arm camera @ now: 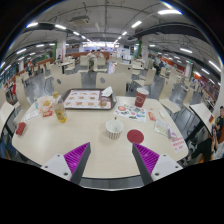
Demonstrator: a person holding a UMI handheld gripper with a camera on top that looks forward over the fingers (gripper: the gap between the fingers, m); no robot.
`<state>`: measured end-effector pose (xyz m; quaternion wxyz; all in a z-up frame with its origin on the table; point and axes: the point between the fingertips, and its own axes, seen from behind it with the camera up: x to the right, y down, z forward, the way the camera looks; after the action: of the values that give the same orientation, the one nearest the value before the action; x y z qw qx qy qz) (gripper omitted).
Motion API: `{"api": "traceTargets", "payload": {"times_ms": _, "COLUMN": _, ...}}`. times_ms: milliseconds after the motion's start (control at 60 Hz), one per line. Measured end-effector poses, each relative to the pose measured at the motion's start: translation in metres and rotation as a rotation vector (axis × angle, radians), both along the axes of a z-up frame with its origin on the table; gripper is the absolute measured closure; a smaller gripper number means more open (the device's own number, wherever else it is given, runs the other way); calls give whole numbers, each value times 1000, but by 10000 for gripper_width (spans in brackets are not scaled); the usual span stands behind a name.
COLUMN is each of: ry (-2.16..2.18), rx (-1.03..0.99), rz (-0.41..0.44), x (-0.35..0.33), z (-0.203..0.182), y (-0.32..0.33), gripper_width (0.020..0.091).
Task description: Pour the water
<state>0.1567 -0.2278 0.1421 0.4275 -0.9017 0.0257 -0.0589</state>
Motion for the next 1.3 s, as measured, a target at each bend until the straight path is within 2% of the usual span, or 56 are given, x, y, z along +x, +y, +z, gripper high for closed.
{"api": "traceTargets", "payload": {"times_ms": 283, "ry": -5, "rx": -1, "rz": -7, "x": -40, "z": 6, "y": 2, "gripper_width": 252}}
{"api": "traceTargets", "payload": {"times_ms": 567, "ry": 69, "rx": -20, "rz": 55, "x": -156, "z": -19, "y": 22, "gripper_width": 250}}
{"api": "traceTargets", "payload": {"times_ms": 800, "ry": 136, "rx": 105, "rz": 111, "x": -246, "z": -35, "y": 101, "gripper_width": 247}}
{"api": "traceTargets", "payload": {"times_ms": 917, "ry": 137, "rx": 161, "rz": 110, "x": -267, "z": -49, "y": 151, "gripper_width": 245}}
{"api": "traceTargets", "payload": {"times_ms": 1067, "ry": 108, "rx": 216, "rz": 65, "x": -269, "z": -69, "y": 215, "gripper_width": 253}}
{"api": "traceTargets", "payload": {"times_ms": 1150, "ry": 89, "rx": 233, "rz": 33, "x": -263, "z": -81, "y": 244, "gripper_width": 268}}
{"api": "traceTargets", "payload": {"times_ms": 1233, "ry": 81, "rx": 246, "rz": 19, "x": -258, "z": -89, "y": 264, "gripper_width": 319}}
{"api": "traceTargets", "payload": {"times_ms": 1300, "ry": 63, "rx": 247, "rz": 9, "x": -254, "z": -98, "y": 275, "gripper_width": 402}}
